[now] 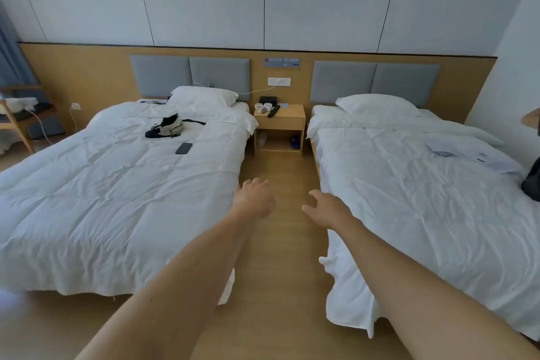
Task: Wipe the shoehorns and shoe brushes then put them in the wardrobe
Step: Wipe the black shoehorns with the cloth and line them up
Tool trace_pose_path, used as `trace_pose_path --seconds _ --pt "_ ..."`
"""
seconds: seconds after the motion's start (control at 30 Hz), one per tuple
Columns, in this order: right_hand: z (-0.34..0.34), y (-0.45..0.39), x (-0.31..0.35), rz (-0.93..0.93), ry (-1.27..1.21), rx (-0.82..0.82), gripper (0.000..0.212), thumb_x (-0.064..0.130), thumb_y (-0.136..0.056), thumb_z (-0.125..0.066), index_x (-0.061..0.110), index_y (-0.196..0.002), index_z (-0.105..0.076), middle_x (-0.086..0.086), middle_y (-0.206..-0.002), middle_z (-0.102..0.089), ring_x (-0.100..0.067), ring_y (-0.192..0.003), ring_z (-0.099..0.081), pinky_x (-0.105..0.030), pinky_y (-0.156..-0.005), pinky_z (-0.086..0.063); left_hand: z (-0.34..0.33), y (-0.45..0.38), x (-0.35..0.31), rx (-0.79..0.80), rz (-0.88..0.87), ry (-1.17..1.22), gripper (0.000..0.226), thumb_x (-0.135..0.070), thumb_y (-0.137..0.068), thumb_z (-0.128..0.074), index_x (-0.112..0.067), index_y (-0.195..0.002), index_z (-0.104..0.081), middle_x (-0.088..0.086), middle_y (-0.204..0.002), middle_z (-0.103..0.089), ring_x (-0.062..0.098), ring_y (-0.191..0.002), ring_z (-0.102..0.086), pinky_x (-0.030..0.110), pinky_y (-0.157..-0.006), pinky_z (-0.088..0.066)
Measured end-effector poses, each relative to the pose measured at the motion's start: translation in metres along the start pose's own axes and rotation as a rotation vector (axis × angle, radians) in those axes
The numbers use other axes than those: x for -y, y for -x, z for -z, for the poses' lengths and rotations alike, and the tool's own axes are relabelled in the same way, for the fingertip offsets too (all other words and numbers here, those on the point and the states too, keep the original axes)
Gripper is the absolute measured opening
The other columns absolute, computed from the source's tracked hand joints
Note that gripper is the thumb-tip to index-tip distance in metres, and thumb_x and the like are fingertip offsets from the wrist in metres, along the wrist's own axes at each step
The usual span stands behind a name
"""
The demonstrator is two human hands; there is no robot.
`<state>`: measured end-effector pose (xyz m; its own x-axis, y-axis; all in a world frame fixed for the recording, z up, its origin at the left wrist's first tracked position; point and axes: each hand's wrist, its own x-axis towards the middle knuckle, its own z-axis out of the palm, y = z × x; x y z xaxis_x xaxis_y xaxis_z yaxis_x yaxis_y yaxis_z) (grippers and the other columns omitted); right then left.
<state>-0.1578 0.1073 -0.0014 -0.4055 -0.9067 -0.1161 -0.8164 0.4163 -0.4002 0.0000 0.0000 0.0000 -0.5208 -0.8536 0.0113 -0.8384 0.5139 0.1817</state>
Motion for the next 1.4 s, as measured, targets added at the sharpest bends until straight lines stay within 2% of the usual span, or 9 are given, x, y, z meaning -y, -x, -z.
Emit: trace_pose_path --seconds 0.2,0.33,0.8,0.97,1.2,1.4 --pt "-0.009 -0.071 0.005 -0.033 0.019 0.046 0.063 0.047 -0.099 -0.048 0.025 -0.154 -0.029 -0.006 -0.160 -0.034 -0.028 -0.142 -0.040 -0.040 -0.110 -0.042 -0.011 -0.072 0.022 0.059 -0.003 0.012 0.048 -0.041 -0.097 -0.038 -0.023 -0.141 -0.040 0.007 -0.143 -0.044 0.030 -0.133 -0.040 0.053 -0.111 -0.028" --pt "-0.010 -0.138 0.012 -0.058 0.017 0.046 0.063 0.048 -0.099 -0.049 0.026 -0.154 -0.029 -0.005 -0.160 -0.032 -0.029 -0.143 -0.039 -0.040 -0.110 -0.040 -0.017 -0.142 0.040 0.091 -0.023 0.043 0.048 -0.037 -0.097 -0.039 -0.022 -0.142 -0.040 0.008 -0.142 -0.044 0.031 -0.131 -0.041 0.053 -0.110 -0.031" --pt "-0.004 -0.347 0.043 -0.137 0.000 0.133 0.064 0.040 -0.099 -0.051 0.021 -0.156 -0.028 -0.007 -0.160 -0.032 -0.029 -0.143 -0.037 -0.038 -0.110 -0.039 -0.034 -0.356 0.099 0.233 -0.051 0.042 0.052 -0.038 -0.095 -0.038 -0.026 -0.146 -0.034 0.008 -0.146 -0.039 0.032 -0.135 -0.036 0.053 -0.110 -0.030" --pt "-0.002 -0.408 0.040 -0.148 0.001 0.154 0.064 0.033 -0.098 -0.054 0.020 -0.155 -0.029 -0.007 -0.159 -0.034 -0.029 -0.140 -0.041 -0.037 -0.108 -0.043 -0.045 -0.418 0.103 0.277 -0.042 0.059 0.053 -0.037 -0.094 -0.038 -0.028 -0.145 -0.035 0.008 -0.145 -0.039 0.033 -0.132 -0.038 0.052 -0.108 -0.032" --pt "0.008 -0.519 0.025 -0.091 -0.007 0.142 0.064 0.034 -0.099 -0.054 0.022 -0.155 -0.029 -0.006 -0.160 -0.034 -0.028 -0.142 -0.039 -0.037 -0.107 -0.041 -0.050 -0.515 0.098 0.234 -0.026 0.035 0.047 -0.037 -0.096 -0.038 -0.023 -0.142 -0.041 0.008 -0.144 -0.042 0.032 -0.130 -0.041 0.051 -0.105 -0.035" --pt "0.036 -0.630 -0.003 -0.053 -0.041 0.146 0.062 0.030 -0.098 -0.056 0.022 -0.154 -0.031 -0.007 -0.157 -0.037 -0.028 -0.136 -0.046 -0.036 -0.101 -0.046 -0.043 -0.615 0.078 0.236 0.015 0.020 0.047 -0.035 -0.098 -0.038 -0.022 -0.143 -0.040 0.011 -0.146 -0.040 0.033 -0.133 -0.038 0.051 -0.108 -0.033"
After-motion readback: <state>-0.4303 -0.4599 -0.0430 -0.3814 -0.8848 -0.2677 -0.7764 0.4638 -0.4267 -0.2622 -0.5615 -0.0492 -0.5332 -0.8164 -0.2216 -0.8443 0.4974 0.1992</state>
